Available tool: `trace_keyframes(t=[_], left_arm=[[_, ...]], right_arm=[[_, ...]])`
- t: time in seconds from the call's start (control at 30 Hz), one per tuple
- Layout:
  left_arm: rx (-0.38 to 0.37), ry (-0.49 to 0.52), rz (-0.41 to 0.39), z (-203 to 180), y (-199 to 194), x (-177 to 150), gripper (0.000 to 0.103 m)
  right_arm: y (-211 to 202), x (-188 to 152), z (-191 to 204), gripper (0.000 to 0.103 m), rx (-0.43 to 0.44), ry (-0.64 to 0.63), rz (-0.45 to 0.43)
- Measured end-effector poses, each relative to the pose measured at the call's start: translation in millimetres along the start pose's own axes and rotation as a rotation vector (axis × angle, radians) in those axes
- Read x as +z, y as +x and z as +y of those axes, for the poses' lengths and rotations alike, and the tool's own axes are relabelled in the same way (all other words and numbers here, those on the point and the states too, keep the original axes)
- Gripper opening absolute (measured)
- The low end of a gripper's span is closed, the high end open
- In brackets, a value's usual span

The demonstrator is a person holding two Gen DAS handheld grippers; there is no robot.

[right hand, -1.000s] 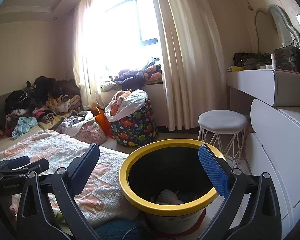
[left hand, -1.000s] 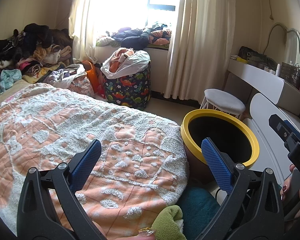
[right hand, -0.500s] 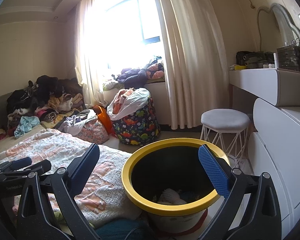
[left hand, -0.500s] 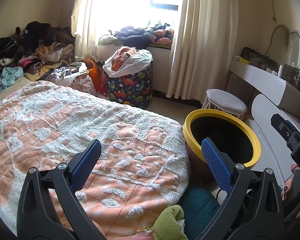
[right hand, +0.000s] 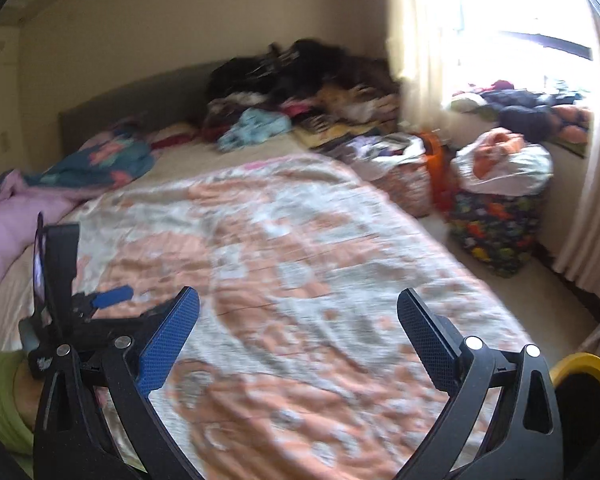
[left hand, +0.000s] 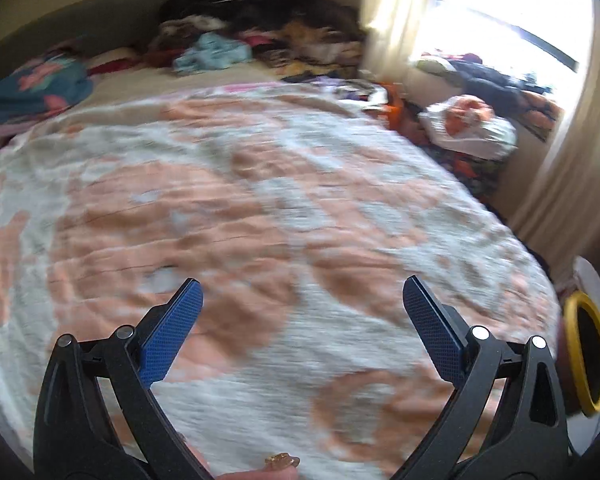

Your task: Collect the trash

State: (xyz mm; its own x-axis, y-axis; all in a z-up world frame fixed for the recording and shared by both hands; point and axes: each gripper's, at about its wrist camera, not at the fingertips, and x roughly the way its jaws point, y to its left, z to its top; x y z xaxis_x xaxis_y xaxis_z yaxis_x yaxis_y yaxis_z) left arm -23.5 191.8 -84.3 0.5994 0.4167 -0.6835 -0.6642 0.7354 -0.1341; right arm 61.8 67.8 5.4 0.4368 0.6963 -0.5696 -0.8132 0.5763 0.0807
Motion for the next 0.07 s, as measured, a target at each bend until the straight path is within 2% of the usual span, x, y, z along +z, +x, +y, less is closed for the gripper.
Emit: trace_keyframes(t=[0.07], left_arm=[[0.163, -0.095, 0.018, 55.8, 13.6, 5.7, 0.092]], right_arm=[[65.7, 1.5, 41.5, 0.096, 0.093, -0.061, 0.134]])
